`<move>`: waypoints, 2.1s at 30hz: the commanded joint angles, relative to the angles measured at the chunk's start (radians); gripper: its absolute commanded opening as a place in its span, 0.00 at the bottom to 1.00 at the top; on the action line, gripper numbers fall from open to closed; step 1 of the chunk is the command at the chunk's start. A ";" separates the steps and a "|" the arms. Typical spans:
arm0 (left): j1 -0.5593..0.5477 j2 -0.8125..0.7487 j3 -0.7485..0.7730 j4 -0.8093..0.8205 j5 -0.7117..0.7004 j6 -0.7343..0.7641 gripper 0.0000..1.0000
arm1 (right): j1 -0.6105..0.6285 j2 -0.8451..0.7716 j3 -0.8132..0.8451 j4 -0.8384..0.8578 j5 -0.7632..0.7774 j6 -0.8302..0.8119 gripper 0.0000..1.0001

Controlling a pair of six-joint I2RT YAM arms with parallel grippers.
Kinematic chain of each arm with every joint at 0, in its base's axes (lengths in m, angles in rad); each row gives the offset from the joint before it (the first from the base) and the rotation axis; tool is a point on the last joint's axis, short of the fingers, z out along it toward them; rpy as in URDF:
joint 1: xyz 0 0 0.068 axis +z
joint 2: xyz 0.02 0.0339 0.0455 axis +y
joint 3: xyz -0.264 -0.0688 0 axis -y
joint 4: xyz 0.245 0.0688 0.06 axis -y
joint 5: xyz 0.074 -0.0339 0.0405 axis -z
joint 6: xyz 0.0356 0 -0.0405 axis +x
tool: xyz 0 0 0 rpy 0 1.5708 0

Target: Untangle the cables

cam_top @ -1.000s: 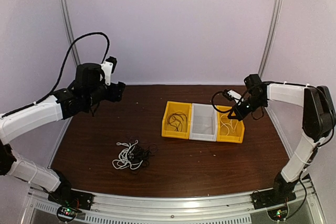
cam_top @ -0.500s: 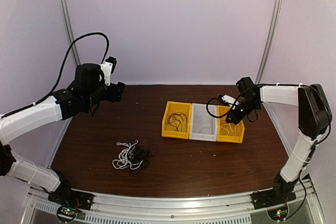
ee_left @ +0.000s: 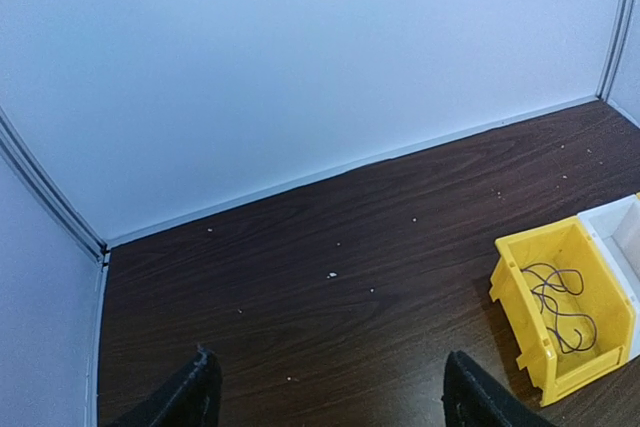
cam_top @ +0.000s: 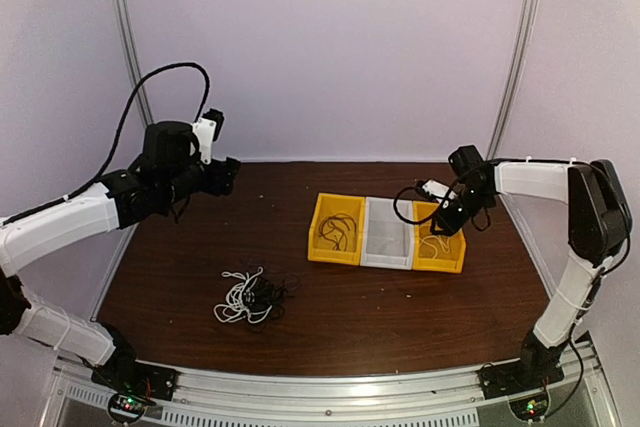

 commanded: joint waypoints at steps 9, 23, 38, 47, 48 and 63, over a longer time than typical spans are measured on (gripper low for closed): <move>0.000 0.105 0.051 -0.039 0.035 0.047 0.79 | 0.005 -0.305 0.076 -0.115 -0.061 -0.047 0.44; -0.005 0.035 0.017 -0.357 0.428 -0.190 0.59 | 0.254 -0.310 0.083 -0.008 -0.290 -0.130 0.46; -0.017 -0.020 -0.236 -0.258 0.521 -0.314 0.59 | 0.578 0.022 0.262 0.040 -0.234 -0.178 0.40; -0.017 -0.006 -0.275 -0.207 0.400 -0.410 0.62 | 0.674 0.282 0.497 0.072 -0.126 -0.061 0.29; -0.017 -0.008 -0.280 -0.204 0.383 -0.422 0.62 | 0.680 0.307 0.522 0.069 -0.108 -0.052 0.29; -0.017 -0.168 -0.404 -0.146 0.255 -0.550 0.63 | 0.722 0.559 0.745 -0.033 -0.109 -0.033 0.39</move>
